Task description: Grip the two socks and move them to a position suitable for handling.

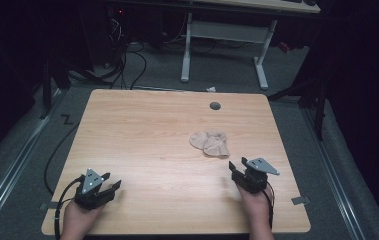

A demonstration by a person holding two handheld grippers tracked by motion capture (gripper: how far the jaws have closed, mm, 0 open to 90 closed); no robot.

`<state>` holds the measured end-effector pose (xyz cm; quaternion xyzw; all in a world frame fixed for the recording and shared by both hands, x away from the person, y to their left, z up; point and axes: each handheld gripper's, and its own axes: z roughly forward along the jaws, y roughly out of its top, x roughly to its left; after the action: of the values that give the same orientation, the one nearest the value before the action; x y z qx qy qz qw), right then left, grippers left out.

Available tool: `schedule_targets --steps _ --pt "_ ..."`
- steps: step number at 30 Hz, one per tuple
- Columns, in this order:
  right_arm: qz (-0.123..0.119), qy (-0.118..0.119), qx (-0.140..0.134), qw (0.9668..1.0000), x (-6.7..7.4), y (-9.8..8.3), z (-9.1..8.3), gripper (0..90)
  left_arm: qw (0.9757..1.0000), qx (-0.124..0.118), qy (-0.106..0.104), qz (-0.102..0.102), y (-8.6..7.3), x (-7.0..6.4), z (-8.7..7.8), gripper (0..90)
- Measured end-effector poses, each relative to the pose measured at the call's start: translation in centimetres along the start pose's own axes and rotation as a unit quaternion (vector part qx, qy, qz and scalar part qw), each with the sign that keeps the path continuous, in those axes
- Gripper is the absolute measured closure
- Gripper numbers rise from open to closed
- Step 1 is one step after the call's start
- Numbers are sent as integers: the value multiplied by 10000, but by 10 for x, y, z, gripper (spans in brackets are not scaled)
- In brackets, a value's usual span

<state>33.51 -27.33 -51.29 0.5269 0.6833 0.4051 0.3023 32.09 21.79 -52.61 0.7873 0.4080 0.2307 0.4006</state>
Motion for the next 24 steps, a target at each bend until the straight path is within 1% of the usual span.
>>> schedule_targets --steps 1,3,4,6,7,8,11,14,19,20,21,23,24 --pt "-20 -5 8 10000 2 -1 -1 464 10000 -7 5 -24 1 0 0 486" --pt "-141 2 49 9999 7 -2 1 493 9999 -89 9 -81 3 2 -1 483" --pt "-232 21 53 9997 10 -3 2 490 9999 -111 5 -95 3 2 -1 478" --pt "-253 94 63 9996 12 -4 2 459 9998 -119 -15 -138 4 4 0 468" --pt "-275 99 61 9996 13 -4 2 458 9998 -113 -50 -180 4 5 1 461" --pt "-344 121 24 9993 14 -3 2 457 9997 -100 -78 -201 4 6 2 457" --pt "-411 145 -19 9990 17 -3 2 449 9998 -69 -74 -177 3 6 3 450" --pt "-454 189 -11 9988 19 -3 4 438 9998 -65 -83 -139 3 7 1 444" --pt "-491 188 -48 9986 22 -3 3 439 9998 -90 -106 -145 3 7 0 439" --pt "-518 188 -26 9985 23 -3 3 440 9996 -59 -169 -197 4 8 2 433" --pt "-511 183 -7 9985 24 -3 3 438 9996 -12 -205 -195 4 8 3 429" --pt "-504 196 34 9985 24 -4 3 432 9996 2 -213 -180 4 8 4 428" --pt "-470 241 69 9986 23 -4 3 431 9996 3 -214 -185 4 7 5 427"
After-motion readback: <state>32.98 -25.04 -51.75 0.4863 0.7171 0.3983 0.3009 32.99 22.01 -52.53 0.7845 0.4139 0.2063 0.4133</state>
